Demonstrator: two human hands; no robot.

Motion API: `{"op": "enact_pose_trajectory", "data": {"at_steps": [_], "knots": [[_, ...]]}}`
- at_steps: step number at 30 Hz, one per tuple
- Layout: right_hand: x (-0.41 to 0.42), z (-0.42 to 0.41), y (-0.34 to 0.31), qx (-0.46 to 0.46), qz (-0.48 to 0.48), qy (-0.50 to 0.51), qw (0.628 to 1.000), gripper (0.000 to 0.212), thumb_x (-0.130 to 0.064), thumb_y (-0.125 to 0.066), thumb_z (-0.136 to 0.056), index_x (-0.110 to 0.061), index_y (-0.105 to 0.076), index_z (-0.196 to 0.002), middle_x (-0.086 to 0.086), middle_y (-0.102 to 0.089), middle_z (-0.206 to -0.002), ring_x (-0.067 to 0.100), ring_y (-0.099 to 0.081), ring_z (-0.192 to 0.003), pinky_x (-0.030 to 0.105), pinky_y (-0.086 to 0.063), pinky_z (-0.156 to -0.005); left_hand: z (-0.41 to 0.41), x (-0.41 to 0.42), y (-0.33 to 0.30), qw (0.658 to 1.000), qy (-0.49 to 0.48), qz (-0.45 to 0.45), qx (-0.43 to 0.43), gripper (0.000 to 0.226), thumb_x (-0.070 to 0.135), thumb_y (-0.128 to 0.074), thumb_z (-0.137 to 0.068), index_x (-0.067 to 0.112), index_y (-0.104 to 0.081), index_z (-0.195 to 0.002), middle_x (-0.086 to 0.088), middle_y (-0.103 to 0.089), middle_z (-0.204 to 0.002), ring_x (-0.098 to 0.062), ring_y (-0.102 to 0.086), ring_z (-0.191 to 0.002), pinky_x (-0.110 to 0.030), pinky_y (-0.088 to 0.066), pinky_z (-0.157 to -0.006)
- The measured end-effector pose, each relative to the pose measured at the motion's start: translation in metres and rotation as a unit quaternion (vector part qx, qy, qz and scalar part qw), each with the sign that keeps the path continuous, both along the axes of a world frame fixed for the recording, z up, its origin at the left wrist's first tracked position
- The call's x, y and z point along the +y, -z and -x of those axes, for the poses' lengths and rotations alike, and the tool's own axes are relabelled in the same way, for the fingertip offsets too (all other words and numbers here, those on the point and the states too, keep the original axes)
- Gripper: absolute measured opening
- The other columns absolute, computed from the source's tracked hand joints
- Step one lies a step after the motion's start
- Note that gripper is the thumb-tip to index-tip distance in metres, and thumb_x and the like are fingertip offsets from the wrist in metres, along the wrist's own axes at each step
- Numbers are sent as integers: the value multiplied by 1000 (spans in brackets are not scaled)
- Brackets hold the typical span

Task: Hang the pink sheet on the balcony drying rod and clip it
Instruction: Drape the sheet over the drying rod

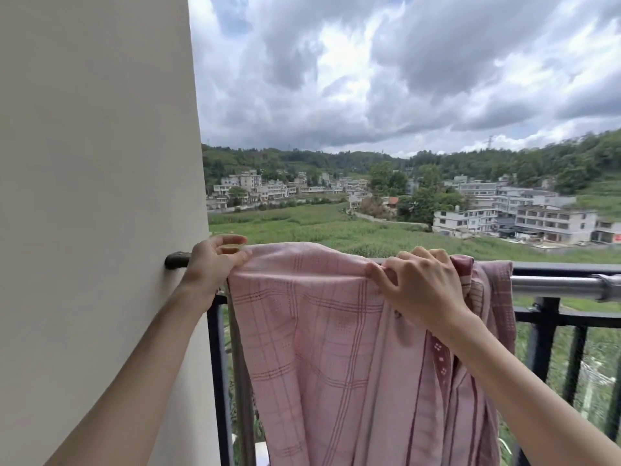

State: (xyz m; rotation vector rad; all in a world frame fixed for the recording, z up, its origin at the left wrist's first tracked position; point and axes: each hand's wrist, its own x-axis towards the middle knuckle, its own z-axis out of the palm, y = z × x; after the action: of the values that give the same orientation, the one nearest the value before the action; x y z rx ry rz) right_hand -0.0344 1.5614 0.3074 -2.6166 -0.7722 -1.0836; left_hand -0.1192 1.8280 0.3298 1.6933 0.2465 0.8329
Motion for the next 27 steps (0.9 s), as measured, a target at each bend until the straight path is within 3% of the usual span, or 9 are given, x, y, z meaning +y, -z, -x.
{"op": "enact_pose_trajectory", "data": {"at_steps": [1,4,6,9,13,16,20,25,27], "knots": [[4,2,-2,11,2,9,1000,62,-60,-19,-90,-21,-65,-75,-3,-66,-81,19,-56,-87,39,-30,-91,-1,-4,4,990,-86,-108,17,12,5,-62,-84,9,-63,-96,-18,-64,-103,-21,-57,-81,-24,-46,-65],[27,12,-2,10,5,2,1000,49,-49,-27,-94,-19,-64,-83,1,-67,-89,21,-57,-94,44,-23,-103,-1,-22,11,887,-277,-368,39,25,19,-53,-91,11,-61,-113,-16,-55,-118,-31,-50,-107,-43,-38,-90],[40,15,6,4,-4,-39,999,43,-43,-31,-96,-17,-64,-90,2,-68,-95,21,-59,-93,40,-25,-103,-1,-39,18,867,-228,-442,17,35,32,-43,-94,15,-58,-120,-10,-51,-127,-28,-44,-118,-46,-33,-98],[43,10,20,-39,-32,-52,997,43,-45,-33,-92,-16,-65,-90,1,-71,-92,21,-63,-85,33,-30,-92,-12,-61,40,842,-109,-525,60,59,55,-14,-90,25,-49,-128,3,-51,-128,-19,-43,-122,-38,-27,-104],[23,3,32,-66,-43,-61,995,46,-45,-33,-91,-16,-64,-108,1,-70,-99,23,-62,-98,34,-22,-102,-26,-63,58,819,-152,-549,68,57,54,-9,-90,28,-54,-112,4,-59,-101,-21,-52,-98,-37,-30,-94],[3,6,41,-75,-38,-82,993,45,-39,-38,-91,-12,-59,-120,4,-62,-122,24,-51,-122,40,-14,-112,-28,-64,58,829,-153,-535,57,57,54,-7,-89,25,-54,-105,2,-57,-99,-21,-49,-97,-37,-28,-95],[-17,16,52,-72,-89,-98,989,45,-36,-40,-91,-14,-54,-127,9,-49,-139,23,-36,-135,38,-14,-117,-23,-69,56,844,-149,-510,72,57,52,-8,-86,23,-53,-103,0,-56,-103,-21,-46,-102,-36,-22,-100],[-64,24,53,-98,-266,-93,954,36,-38,-51,-87,-12,-57,-111,5,-59,-114,21,-50,-110,26,-35,-96,-20,-80,42,858,-155,-475,117,36,31,-25,-97,19,-54,-115,-5,-57,-121,-23,-44,-116,-40,-17,-109],[-85,30,48,0,-391,-82,917,41,-41,-60,-82,-10,-53,-108,3,-55,-103,19,-50,-100,9,-32,-84,-20,-90,40,859,-167,-468,125,39,30,-24,-98,19,-49,-126,-6,-53,-132,-23,-41,-125,-45,-9,-114]]}}
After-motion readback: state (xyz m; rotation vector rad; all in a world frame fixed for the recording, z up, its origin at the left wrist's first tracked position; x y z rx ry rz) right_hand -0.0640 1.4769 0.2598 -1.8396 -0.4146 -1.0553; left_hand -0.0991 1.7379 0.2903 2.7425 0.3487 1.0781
